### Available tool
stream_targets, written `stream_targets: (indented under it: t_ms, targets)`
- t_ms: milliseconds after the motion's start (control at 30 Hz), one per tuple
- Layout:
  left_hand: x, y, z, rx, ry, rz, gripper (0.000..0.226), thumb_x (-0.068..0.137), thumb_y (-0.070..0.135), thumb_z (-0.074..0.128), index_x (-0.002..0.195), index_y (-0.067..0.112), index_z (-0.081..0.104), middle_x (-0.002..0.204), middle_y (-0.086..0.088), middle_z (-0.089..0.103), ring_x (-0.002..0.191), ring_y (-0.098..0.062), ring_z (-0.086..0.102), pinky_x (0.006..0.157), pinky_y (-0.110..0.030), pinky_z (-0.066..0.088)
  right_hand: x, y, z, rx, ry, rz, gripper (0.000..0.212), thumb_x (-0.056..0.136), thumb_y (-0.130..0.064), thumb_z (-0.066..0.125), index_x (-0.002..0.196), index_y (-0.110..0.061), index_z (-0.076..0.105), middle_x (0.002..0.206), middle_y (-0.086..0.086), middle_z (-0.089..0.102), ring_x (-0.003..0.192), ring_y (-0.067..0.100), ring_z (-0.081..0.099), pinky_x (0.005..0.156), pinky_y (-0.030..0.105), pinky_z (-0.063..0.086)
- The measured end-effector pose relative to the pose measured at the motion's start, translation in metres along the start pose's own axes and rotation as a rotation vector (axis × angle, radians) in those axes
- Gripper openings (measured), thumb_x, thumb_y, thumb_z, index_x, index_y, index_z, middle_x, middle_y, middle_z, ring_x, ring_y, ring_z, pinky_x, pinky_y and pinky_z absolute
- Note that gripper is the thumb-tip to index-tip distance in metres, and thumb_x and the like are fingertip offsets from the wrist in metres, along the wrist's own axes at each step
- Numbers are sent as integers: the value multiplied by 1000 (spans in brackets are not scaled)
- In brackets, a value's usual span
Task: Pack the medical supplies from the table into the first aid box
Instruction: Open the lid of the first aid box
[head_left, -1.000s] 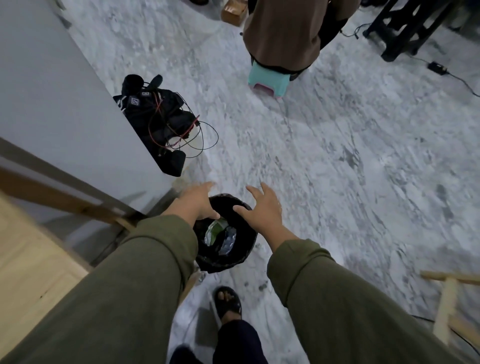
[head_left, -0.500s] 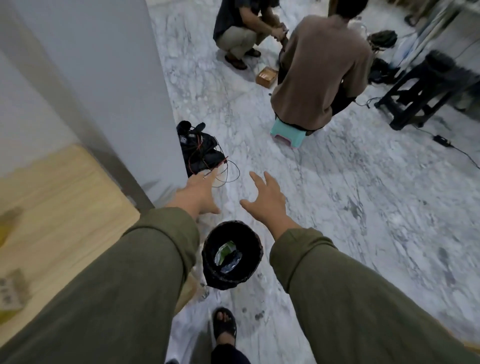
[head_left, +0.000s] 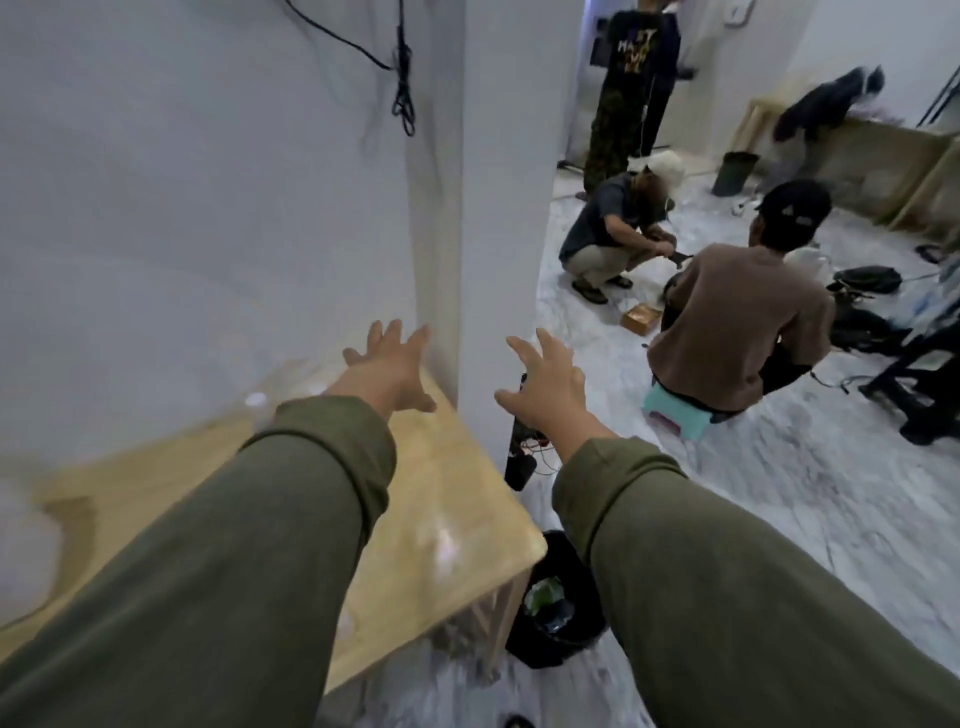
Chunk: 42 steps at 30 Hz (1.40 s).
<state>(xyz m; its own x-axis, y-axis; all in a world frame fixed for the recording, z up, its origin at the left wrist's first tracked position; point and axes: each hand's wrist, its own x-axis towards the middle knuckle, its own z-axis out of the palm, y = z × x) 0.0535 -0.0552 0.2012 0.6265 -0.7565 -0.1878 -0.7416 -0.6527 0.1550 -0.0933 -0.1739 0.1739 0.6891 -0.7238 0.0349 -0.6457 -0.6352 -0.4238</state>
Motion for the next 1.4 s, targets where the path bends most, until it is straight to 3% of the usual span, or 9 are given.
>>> stream_targets:
  t_ms: [467, 867, 1100, 1400]
  targets:
    - [-214, -250, -35, -73, 150, -504, 108, 75, 48, 72, 148, 35, -7, 159, -8, -12, 145, -32, -16, 112, -61, 10, -88, -257, 68, 14, -88, -474, 70, 84, -37, 61, 143, -34, 26, 159, 3, 6, 147, 23, 2, 115, 51, 14]
    - [-307, -366, 3, -190, 131, -860, 115, 69, 55, 73, 148, 34, -7, 159, -10, -10, 145, -33, -12, 111, -60, 11, -116, -381, 148, -15, -282, -776, 70, 84, -34, 63, 144, -31, 26, 159, 4, 6, 147, 24, 0, 117, 52, 10]
    - [-309, -408, 28, -237, 100, -933, 106, 75, 45, 72, 148, 34, -4, 159, -11, -6, 146, -33, -9, 112, -58, 13, -115, -417, 200, -54, -360, -871, 69, 84, -38, 64, 143, -31, 29, 159, 3, 8, 147, 26, 3, 116, 53, 12]
    - [-288, -460, 68, -277, 61, -790, 104, 79, 38, 71, 147, 38, -8, 159, -7, -12, 146, -30, -12, 113, -57, 9, -136, -422, 268, -200, -318, -942, 74, 85, -45, 61, 145, -34, 19, 160, 2, 5, 148, 26, 1, 116, 55, 11]
